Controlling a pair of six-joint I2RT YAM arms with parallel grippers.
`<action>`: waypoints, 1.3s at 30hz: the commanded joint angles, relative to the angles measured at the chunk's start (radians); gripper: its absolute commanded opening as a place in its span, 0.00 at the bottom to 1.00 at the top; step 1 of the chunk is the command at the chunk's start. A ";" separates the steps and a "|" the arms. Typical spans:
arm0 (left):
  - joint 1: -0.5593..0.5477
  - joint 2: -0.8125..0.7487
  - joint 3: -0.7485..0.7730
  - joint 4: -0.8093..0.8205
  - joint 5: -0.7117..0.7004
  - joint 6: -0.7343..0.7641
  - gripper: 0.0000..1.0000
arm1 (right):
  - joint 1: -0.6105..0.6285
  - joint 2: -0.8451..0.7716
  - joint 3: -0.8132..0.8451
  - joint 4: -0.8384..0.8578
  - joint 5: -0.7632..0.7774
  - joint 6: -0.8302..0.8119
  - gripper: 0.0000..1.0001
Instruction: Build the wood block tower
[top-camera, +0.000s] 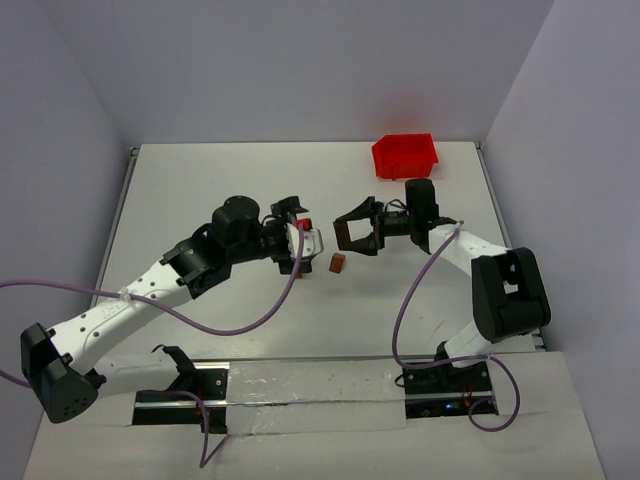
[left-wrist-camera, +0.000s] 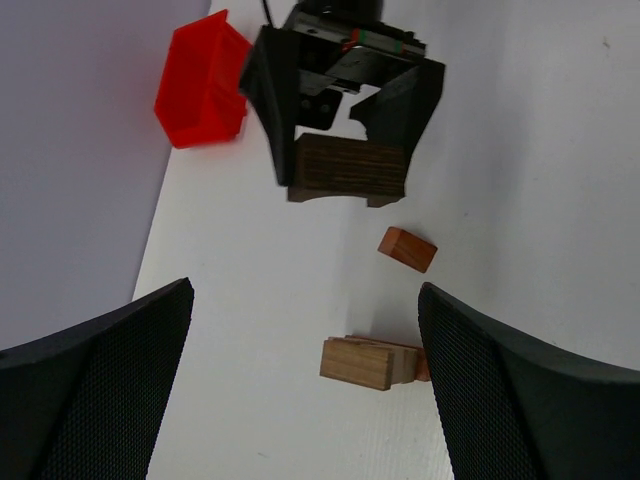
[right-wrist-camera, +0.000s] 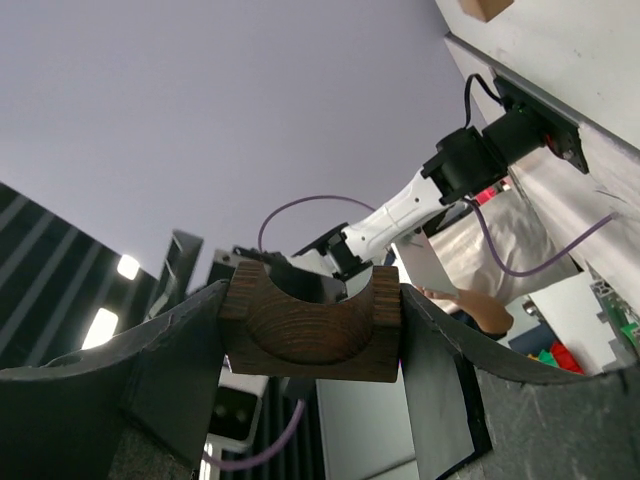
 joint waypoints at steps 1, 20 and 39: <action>-0.054 0.035 0.047 0.038 -0.005 0.052 0.99 | -0.007 -0.015 0.043 -0.108 0.053 -0.014 0.00; -0.166 0.125 0.031 0.192 -0.169 -0.037 0.99 | 0.044 -0.114 0.030 -0.125 0.129 0.118 0.00; -0.177 0.124 -0.033 0.273 -0.238 -0.033 0.98 | 0.091 -0.149 0.017 -0.063 0.128 0.181 0.00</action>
